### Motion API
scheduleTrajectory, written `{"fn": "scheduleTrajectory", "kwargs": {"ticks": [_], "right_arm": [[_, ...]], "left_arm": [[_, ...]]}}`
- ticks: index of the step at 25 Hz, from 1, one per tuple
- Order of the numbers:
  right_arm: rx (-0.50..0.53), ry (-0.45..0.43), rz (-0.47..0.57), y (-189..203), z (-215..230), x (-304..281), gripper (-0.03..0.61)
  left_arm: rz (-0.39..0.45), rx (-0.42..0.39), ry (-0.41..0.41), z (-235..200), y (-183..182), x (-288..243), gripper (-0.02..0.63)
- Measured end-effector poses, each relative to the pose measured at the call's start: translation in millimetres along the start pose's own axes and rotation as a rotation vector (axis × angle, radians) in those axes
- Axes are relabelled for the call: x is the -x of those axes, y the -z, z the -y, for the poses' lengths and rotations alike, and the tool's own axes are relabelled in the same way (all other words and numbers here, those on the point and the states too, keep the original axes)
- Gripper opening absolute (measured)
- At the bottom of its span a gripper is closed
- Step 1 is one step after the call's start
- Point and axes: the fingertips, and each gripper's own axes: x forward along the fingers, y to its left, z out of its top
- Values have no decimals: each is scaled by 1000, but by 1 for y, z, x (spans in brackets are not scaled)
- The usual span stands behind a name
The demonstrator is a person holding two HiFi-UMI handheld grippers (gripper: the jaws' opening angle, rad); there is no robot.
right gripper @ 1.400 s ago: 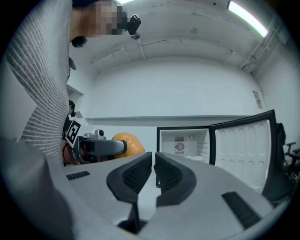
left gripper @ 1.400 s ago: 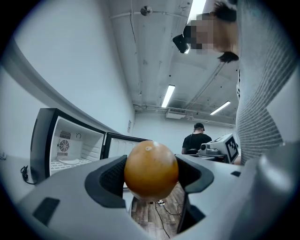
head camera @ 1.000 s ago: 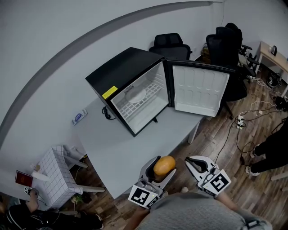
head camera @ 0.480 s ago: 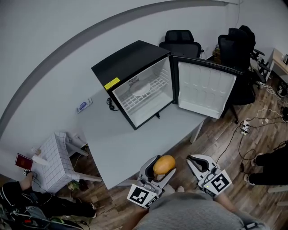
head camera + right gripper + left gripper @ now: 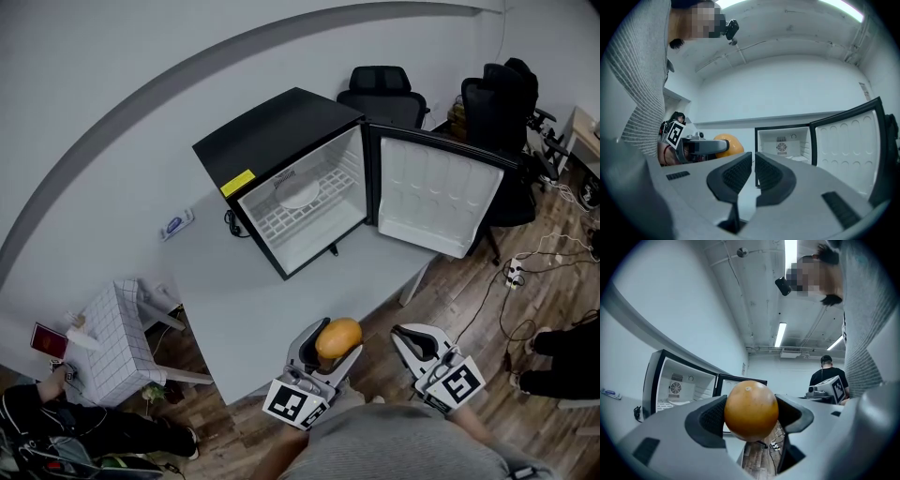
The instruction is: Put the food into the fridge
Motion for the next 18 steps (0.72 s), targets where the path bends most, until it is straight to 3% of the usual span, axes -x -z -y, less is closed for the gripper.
{"fn": "scheduleTrajectory", "kwargs": {"ticks": [5,18], "right_arm": [[-2,0,-8,4,6,-15,12],[34,29,-26,-1,38,-74,12]], "left_arm": [[26,11,-13,-34,-8,-16,325],[48,-51,-3,-94,-26,-61,325]]}}
